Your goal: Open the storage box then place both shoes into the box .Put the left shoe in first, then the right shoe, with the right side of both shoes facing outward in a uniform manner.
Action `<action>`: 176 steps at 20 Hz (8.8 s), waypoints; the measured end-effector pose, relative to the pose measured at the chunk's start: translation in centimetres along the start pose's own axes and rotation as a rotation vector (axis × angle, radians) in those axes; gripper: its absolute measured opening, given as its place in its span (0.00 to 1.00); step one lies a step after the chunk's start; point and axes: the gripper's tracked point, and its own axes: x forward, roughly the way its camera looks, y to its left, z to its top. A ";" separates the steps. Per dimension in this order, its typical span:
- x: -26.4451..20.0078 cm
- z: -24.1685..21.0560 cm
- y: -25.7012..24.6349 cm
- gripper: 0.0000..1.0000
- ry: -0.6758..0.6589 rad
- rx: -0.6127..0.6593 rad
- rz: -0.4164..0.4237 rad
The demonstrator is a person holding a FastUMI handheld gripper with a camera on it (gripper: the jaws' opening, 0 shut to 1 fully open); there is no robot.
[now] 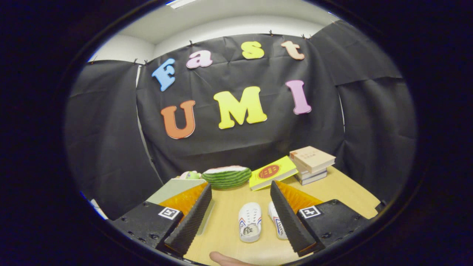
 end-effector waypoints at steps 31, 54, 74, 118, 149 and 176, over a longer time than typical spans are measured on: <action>20.5 -15.3 15.4 0.87 0.918 0.843 0.885; 17.3 -7.2 14.9 0.05 0.752 0.748 0.984; 15.7 -2.4 30.7 0.06 0.796 0.672 1.068; 13.2 -22.0 -5.5 0.94 1.036 0.012 0.158; 10.4 -10.0 9.5 0.06 0.841 0.290 0.447; 18.2 -19.9 26.6 0.79 0.859 0.201 0.375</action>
